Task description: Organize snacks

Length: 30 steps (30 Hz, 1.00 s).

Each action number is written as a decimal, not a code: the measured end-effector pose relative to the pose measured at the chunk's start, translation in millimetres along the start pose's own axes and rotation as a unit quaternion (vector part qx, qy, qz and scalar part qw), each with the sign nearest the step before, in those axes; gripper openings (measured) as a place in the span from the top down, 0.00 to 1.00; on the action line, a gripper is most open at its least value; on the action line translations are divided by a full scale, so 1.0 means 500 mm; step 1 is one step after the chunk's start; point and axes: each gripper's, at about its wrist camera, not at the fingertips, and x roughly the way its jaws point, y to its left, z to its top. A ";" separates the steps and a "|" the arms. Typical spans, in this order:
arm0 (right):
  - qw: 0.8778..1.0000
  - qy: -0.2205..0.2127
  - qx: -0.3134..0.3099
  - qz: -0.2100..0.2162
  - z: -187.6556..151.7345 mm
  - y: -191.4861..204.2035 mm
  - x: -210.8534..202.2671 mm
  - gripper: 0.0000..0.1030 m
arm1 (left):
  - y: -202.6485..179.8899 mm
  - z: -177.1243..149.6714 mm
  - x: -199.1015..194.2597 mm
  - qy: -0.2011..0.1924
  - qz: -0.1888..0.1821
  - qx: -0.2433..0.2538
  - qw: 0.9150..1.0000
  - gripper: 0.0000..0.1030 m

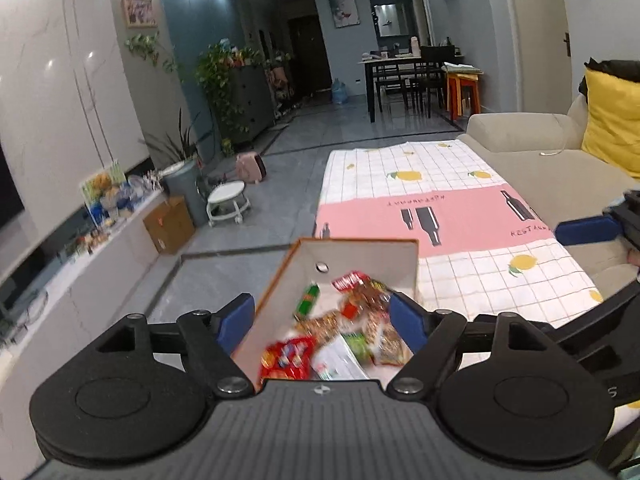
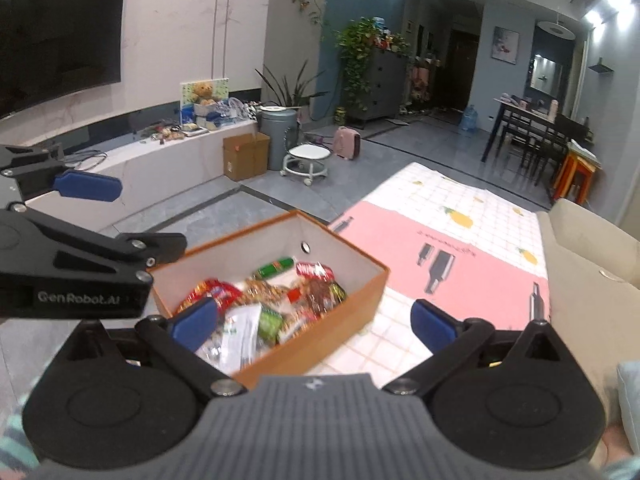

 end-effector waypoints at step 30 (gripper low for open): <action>0.999 0.005 0.034 -0.040 -0.089 -0.021 -0.035 0.04 | -0.010 -0.100 -0.012 0.075 -0.001 -0.090 0.993 0.13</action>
